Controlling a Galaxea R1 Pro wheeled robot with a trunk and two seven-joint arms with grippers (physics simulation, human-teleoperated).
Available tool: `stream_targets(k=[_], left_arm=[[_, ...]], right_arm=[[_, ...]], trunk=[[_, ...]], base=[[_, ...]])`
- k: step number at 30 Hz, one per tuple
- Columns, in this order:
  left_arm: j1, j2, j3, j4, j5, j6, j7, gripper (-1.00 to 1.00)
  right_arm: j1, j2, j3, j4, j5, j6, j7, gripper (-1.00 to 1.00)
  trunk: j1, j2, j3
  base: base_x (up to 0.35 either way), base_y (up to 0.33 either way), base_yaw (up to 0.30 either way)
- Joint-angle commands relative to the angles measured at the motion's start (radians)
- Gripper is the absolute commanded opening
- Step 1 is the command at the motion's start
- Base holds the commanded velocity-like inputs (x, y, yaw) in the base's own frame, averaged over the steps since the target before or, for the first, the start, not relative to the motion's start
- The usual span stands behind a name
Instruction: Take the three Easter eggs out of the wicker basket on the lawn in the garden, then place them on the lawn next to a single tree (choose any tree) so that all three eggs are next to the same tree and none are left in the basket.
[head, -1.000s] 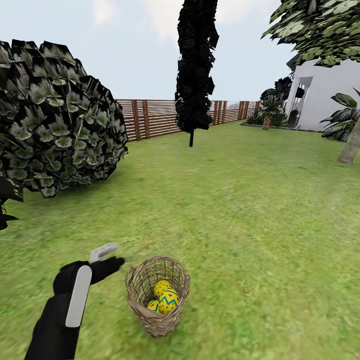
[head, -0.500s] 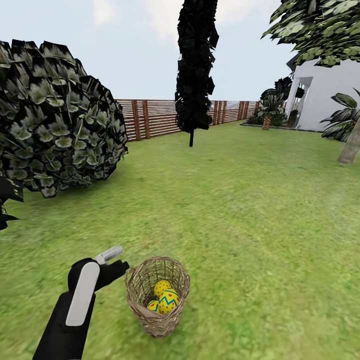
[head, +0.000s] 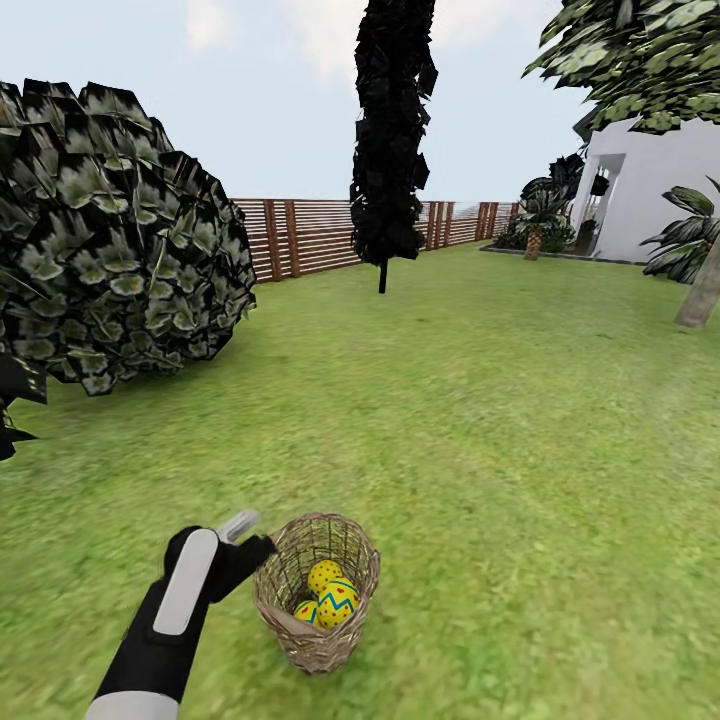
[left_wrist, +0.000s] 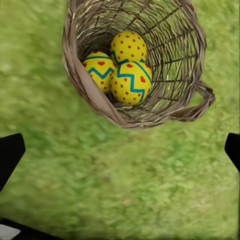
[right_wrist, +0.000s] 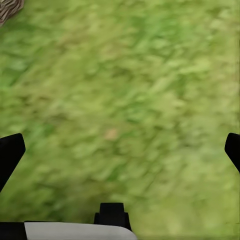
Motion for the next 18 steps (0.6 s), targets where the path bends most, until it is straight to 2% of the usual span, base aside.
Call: stream_targets(k=[1,5,9,14,18], left_arm=[[-0.01,0.0,0.0,0.027,0.002,-0.014,0.0,1.0],[-0.035,0.0,0.001,0.09,0.01,-0.058,0.001,1.0],[-0.04,0.0,0.001,0.115,0.011,-0.064,0.002,1.0],[-0.041,0.001,0.004,0.127,0.011,-0.065,0.003,1.0],[-0.041,0.001,0.005,0.129,0.01,-0.064,0.002,1.0]], right_arm=[[0.0,0.0,0.0,0.0,0.0,0.0,0.0,1.0],[0.001,0.001,-0.001,0.0,0.0,0.0,0.0,1.0],[0.0,0.001,-0.001,0.0,0.0,-0.001,0.0,1.0],[0.0,0.0,-0.003,0.0,-0.001,-0.058,0.0,1.0],[0.0,-0.001,-0.004,0.0,-0.004,-0.069,-0.001,1.0]], trunk=[[0.0,0.0,0.0],[0.0,0.0,0.0],[0.0,0.0,0.0],[0.0,0.0,0.0],[0.0,0.0,-0.004]], base=[[0.0,0.0,0.0],[0.0,0.0,0.0],[0.0,0.0,0.0],[0.0,0.0,0.0],[0.0,0.0,0.0]])
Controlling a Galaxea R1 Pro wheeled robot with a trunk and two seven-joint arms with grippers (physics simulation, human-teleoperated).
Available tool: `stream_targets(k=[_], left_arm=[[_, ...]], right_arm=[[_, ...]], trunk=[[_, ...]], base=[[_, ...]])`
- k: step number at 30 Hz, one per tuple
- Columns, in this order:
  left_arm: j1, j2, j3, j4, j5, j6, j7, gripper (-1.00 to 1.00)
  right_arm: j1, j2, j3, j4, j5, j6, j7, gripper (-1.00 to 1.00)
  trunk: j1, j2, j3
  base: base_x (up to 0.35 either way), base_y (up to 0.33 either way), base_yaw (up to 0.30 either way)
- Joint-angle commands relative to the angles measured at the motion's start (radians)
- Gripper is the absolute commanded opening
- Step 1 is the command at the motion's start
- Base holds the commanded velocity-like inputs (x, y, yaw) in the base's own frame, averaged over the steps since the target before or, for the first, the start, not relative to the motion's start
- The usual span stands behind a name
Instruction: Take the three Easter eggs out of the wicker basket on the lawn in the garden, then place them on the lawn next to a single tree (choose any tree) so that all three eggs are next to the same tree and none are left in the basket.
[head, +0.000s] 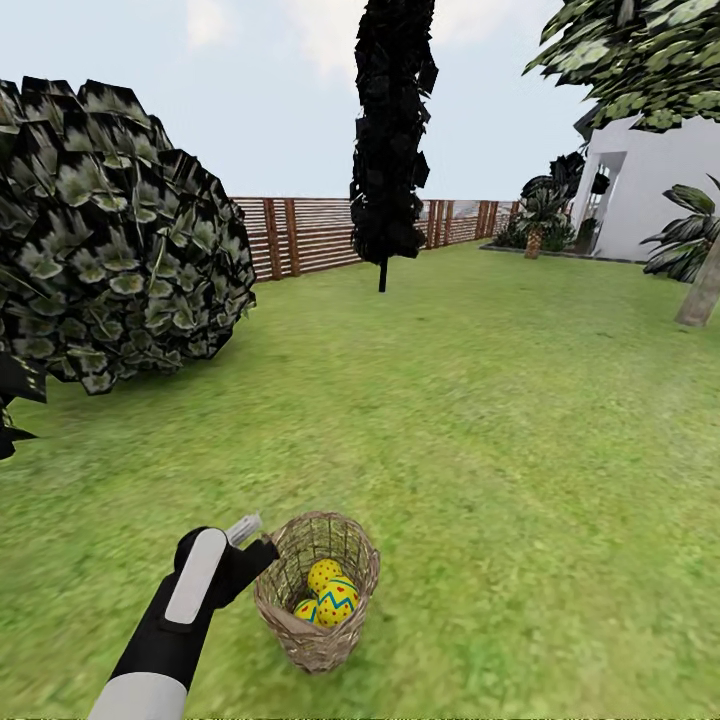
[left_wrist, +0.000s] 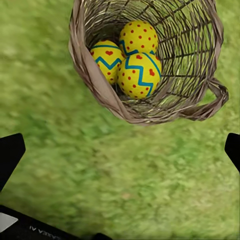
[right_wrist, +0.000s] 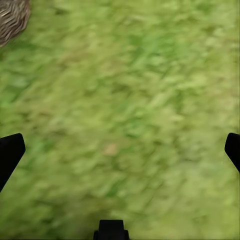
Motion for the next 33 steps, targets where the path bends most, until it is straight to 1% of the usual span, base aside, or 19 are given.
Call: stream_targets(k=[1,14,16,17,18,20,25,30,33], left_arm=[[0.0,0.0,0.0,0.0,0.0,0.0,0.0,1.0],[0.001,-0.001,-0.003,0.015,0.003,0.003,-0.003,1.0],[0.001,0.0,-0.003,0.016,0.016,0.004,-0.003,1.0],[0.001,0.0,-0.004,0.017,0.036,0.005,-0.003,1.0],[0.001,0.001,-0.004,0.019,0.048,0.005,-0.003,1.0],[0.001,0.001,-0.004,0.023,0.062,0.006,-0.003,1.0],[0.002,0.002,-0.004,0.026,0.072,0.005,-0.005,1.0],[0.002,0.002,-0.004,0.027,0.072,0.001,-0.004,1.0],[0.003,0.002,-0.004,0.038,0.073,-0.001,-0.005,1.0]], right_arm=[[0.0,0.0,-0.002,0.0,-0.001,-0.001,0.0,1.0],[0.0,-0.002,-0.009,-0.003,0.002,-0.002,-0.001,1.0],[0.0,-0.002,-0.009,-0.003,0.003,-0.002,-0.001,1.0],[0.0,-0.002,-0.009,-0.003,0.002,-0.002,-0.001,1.0],[0.0,-0.002,-0.009,-0.003,0.002,-0.002,-0.001,1.0],[0.0,-0.002,-0.008,-0.002,0.003,-0.002,0.0,1.0],[0.0,-0.002,-0.002,-0.002,0.004,-0.001,0.0,1.0],[0.0,-0.002,-0.002,-0.001,0.004,-0.001,0.001,1.0],[0.0,-0.002,-0.002,-0.001,0.004,-0.001,0.001,1.0]], trunk=[[0.0,0.0,-0.002],[0.0,0.0,-0.022],[0.0,0.0,-0.025],[0.0,0.0,-0.027],[0.0,0.0,-0.029],[0.0,0.0,-0.032],[0.0,0.0,-0.04],[0.0,0.0,-0.048],[0.0,0.0,-0.053]], base=[[0.0,0.0,0.0],[0.0,0.0,0.018],[0.0,0.0,0.024],[0.0,0.0,0.01],[0.0,0.0,0.006],[0.0,0.0,0.003],[0.143,-0.115,0.001],[0.267,-0.108,0.0],[0.076,-0.013,0.0]])
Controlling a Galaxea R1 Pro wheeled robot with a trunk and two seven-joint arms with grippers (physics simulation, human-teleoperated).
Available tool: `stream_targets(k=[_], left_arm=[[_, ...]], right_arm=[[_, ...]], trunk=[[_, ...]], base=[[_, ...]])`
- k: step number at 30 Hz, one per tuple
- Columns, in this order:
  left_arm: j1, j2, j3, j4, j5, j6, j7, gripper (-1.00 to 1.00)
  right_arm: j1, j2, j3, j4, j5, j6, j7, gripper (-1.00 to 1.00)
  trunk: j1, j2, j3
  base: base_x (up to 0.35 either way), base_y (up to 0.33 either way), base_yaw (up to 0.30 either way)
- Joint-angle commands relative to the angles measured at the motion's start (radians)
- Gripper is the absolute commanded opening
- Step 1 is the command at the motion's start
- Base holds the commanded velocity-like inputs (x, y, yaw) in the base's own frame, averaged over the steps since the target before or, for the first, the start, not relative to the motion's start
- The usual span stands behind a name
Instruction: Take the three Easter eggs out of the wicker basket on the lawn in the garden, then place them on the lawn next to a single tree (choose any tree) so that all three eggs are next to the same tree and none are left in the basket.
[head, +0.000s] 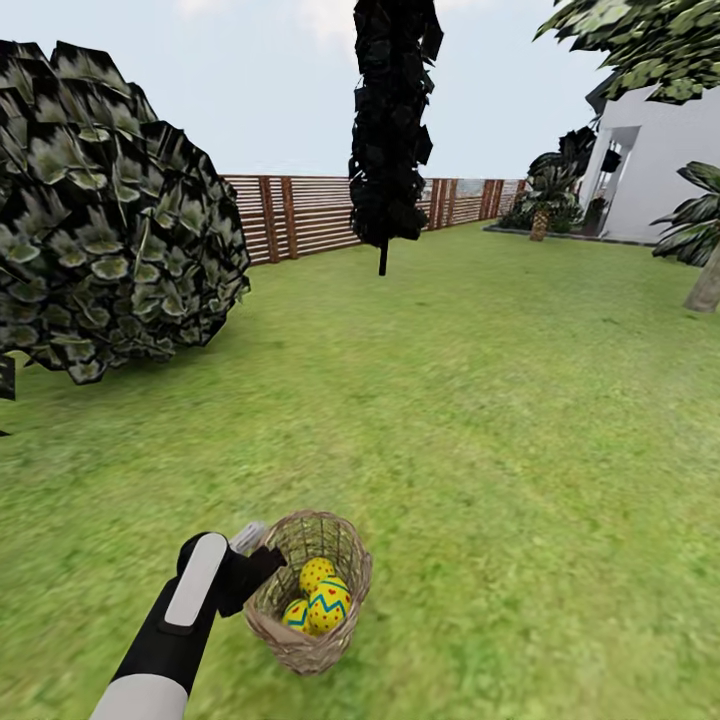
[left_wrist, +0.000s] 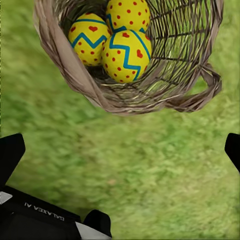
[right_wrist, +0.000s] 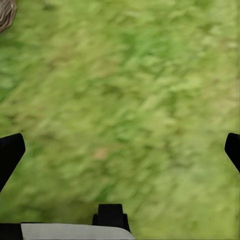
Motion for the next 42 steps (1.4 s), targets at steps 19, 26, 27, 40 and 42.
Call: stream_targets(k=[19,26,27,40,42], left_arm=[[-0.001,0.001,0.003,0.01,0.108,-0.001,0.117,1.0],[-0.001,0.0,0.003,0.004,0.112,-0.001,0.117,1.0],[-0.001,0.001,0.003,0.004,0.111,-0.001,0.117,1.0],[-0.001,0.004,0.003,0.004,0.112,0.001,0.118,1.0],[-0.001,0.003,0.003,0.004,0.112,0.001,0.118,1.0]], right_arm=[[0.0,0.0,0.0,0.0,-0.005,0.0,-0.001,1.0],[0.0,-0.006,-0.002,0.001,-0.005,-0.008,-0.001,1.0],[0.0,-0.012,-0.004,0.001,-0.004,-0.035,-0.001,1.0],[-0.035,-0.016,0.111,-0.15,0.057,-0.103,-0.004,1.0],[-0.036,-0.016,0.114,-0.15,0.059,-0.103,-0.003,1.0]], trunk=[[0.0,0.0,-0.031],[0.0,0.0,-0.042],[0.0,0.0,-0.043],[0.0,0.0,-0.063],[0.0,0.0,-0.066]], base=[[0.004,-0.001,0.0],[0.0,0.0,0.001],[0.0,0.0,0.046],[0.0,0.0,0.107],[0.0,0.0,0.115]])
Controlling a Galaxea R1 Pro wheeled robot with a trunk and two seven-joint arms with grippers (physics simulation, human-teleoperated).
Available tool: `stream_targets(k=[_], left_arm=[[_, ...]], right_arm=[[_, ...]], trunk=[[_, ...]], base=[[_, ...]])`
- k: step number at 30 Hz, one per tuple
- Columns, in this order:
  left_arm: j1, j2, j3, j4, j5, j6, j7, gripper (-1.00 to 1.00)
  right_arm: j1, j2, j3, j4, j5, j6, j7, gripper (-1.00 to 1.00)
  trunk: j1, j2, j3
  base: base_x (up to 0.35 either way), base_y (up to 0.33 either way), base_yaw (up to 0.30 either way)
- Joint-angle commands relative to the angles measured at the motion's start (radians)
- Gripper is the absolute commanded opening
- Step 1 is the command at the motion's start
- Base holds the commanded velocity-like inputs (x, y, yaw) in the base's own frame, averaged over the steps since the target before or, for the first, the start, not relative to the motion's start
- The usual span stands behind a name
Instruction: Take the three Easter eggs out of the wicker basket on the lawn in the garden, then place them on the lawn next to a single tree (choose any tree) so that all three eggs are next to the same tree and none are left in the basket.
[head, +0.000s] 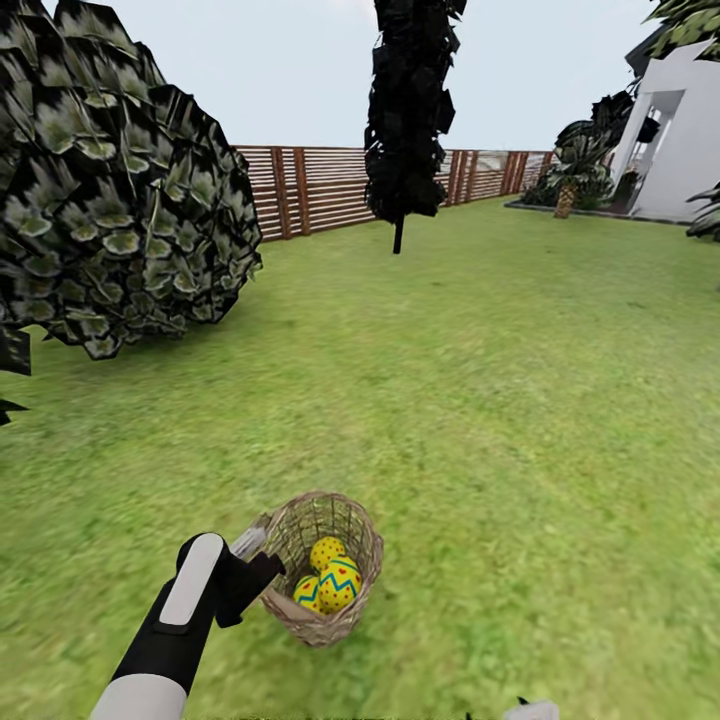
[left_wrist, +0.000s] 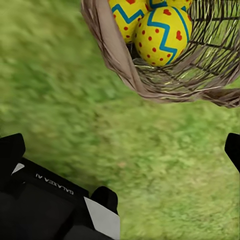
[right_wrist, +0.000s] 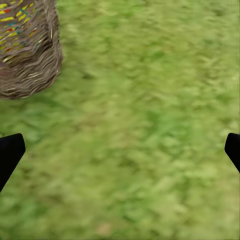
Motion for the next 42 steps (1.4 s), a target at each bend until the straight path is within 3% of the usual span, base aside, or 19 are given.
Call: stream_targets(k=[1,12,20,25,27,31,35,42], left_arm=[[0.0,-0.001,0.0,0.0,0.0,0.0,0.0,1.0],[0.0,0.001,0.0,0.002,0.001,0.001,0.0,1.0],[0.001,-0.001,0.0,0.002,0.001,0.001,-0.005,1.0],[0.001,-0.002,-0.001,0.002,0.001,0.002,-0.005,1.0],[0.0,-0.002,-0.002,0.002,0.001,0.002,-0.005,1.0],[0.0,-0.003,-0.003,0.001,0.001,0.002,-0.002,1.0],[0.0,-0.003,-0.003,0.0,0.001,0.002,-0.002,1.0],[0.001,-0.004,-0.002,0.001,0.007,0.002,-0.002,1.0]], right_arm=[[-0.001,0.0,0.0,0.0,0.0,0.0,0.002,1.0],[-0.001,0.001,-0.004,0.007,-0.007,-0.002,-0.001,1.0],[-0.001,-0.006,-0.004,-0.009,-0.005,-0.004,0.039,1.0],[-0.01,-0.007,0.0,-0.076,0.0,0.0,0.07,1.0],[-0.025,-0.008,0.022,-0.132,0.01,0.009,0.073,1.0],[-0.057,-0.007,0.046,-0.228,0.025,0.083,0.09,1.0],[-0.082,-0.007,0.049,-0.276,0.027,0.163,0.161,1.0],[-0.087,-0.007,0.057,-0.286,0.027,0.179,0.171,1.0]], trunk=[[0.004,-0.007,-0.005],[0.046,-0.084,-0.041],[0.046,-0.084,-0.041],[0.046,-0.084,-0.041],[0.046,-0.084,-0.041],[0.046,-0.084,-0.041],[0.061,-0.112,-0.054],[0.077,-0.14,-0.066]], base=[[0.0,0.0,0.052],[0.0,0.0,0.007],[0.0,0.0,0.0],[0.0,0.0,0.0],[0.0,0.0,0.0],[0.0,0.0,0.0],[0.0,0.0,0.0],[0.0,0.0,0.0]])
